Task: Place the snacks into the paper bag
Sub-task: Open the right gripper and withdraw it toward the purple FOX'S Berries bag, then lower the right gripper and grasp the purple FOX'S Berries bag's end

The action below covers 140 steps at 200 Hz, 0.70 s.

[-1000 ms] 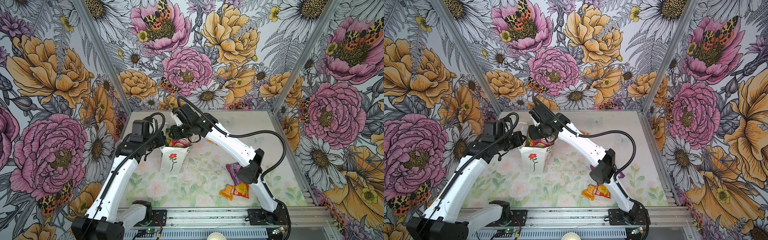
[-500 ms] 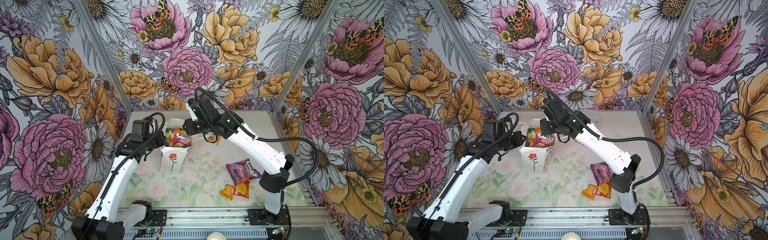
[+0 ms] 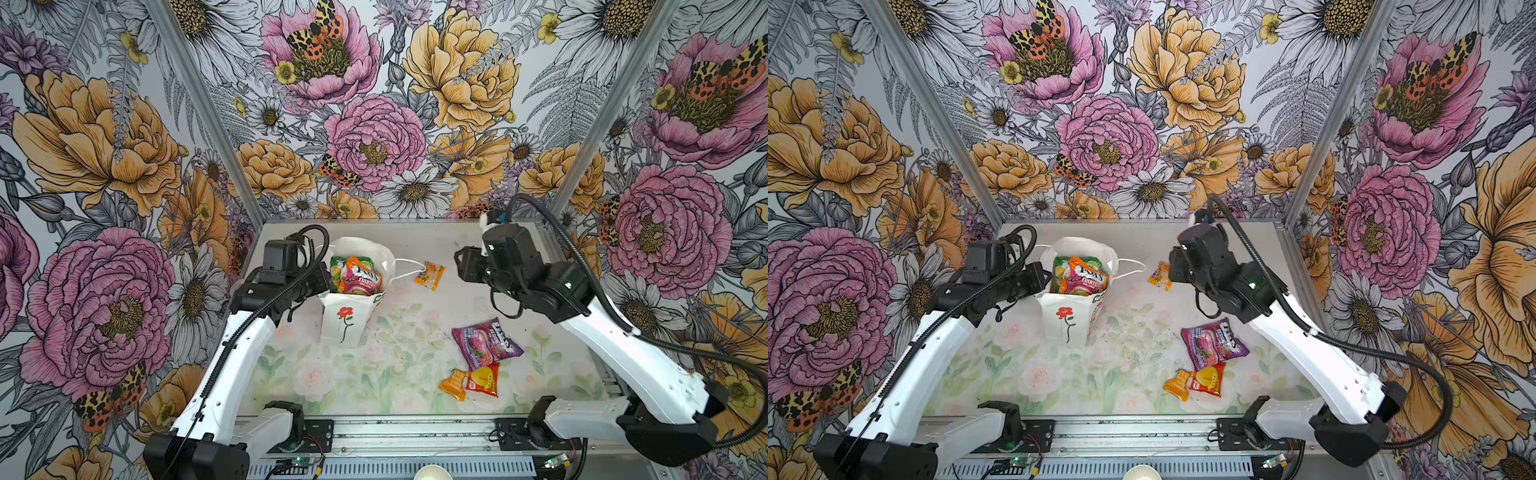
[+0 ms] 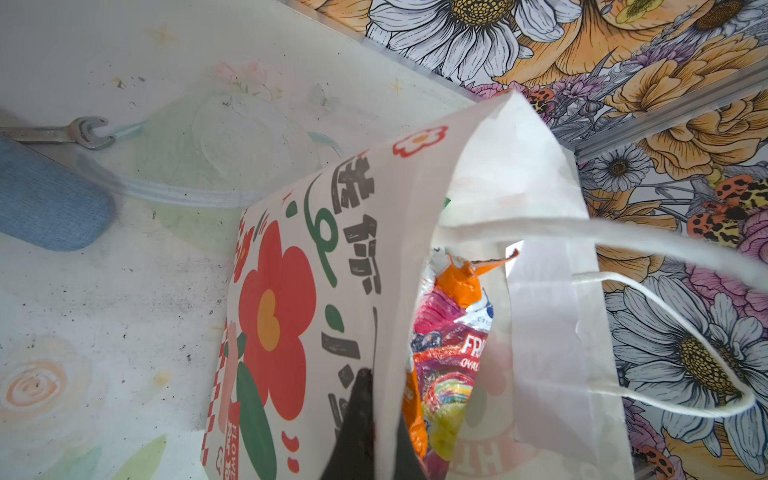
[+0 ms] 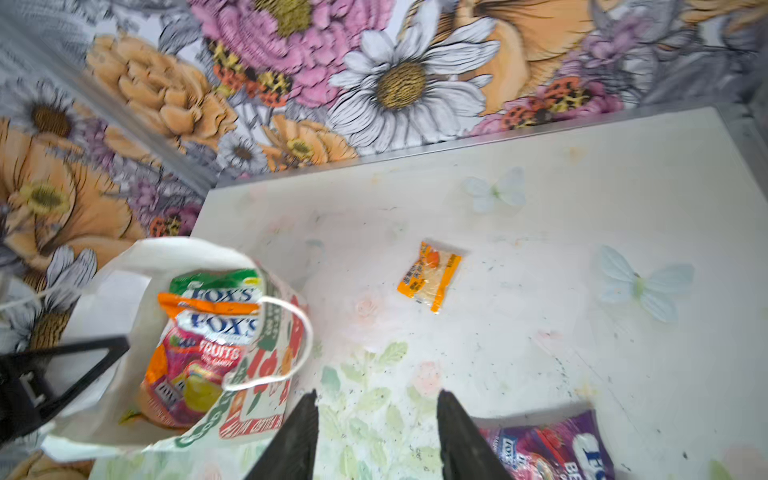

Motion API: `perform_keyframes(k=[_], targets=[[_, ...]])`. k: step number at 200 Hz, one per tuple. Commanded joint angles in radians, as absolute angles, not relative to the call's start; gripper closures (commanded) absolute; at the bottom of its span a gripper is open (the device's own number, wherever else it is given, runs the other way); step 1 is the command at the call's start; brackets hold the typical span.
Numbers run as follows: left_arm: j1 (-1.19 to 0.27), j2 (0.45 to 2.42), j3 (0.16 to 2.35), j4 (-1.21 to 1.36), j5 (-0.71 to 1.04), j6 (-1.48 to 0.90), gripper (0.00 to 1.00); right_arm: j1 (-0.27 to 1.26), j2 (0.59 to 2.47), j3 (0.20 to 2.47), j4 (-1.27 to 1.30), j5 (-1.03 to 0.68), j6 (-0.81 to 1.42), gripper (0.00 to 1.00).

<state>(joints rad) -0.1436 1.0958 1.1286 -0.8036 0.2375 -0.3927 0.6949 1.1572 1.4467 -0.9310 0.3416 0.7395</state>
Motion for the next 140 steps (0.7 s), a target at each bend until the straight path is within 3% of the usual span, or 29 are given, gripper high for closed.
perform_keyframes(k=[1, 20, 44, 82, 140], targets=[[-0.141, 1.079, 1.138, -0.694, 0.269, -0.387, 1.00, 0.666, 1.002, 1.274, -0.866, 0.425, 0.917, 0.50], [-0.142, 1.096, 1.137, -0.694, 0.276, -0.390, 1.00, 0.660, 0.865, 1.125, -0.867, 0.481, 1.002, 0.45], [-0.150, 1.095, 1.136, -0.693, 0.268, -0.388, 1.00, 0.651, 0.713, 0.945, -0.868, 0.520, 1.115, 0.30], [-0.155, 1.082, 1.134, -0.696, 0.242, -0.383, 1.00, 0.647, 0.591, 0.729, -0.870, 0.463, 1.250, 0.28], [-0.155, 1.089, 1.136, -0.696, 0.249, -0.383, 1.00, 0.647, 0.634, 0.510, -0.847, 0.323, 1.419, 0.27]])
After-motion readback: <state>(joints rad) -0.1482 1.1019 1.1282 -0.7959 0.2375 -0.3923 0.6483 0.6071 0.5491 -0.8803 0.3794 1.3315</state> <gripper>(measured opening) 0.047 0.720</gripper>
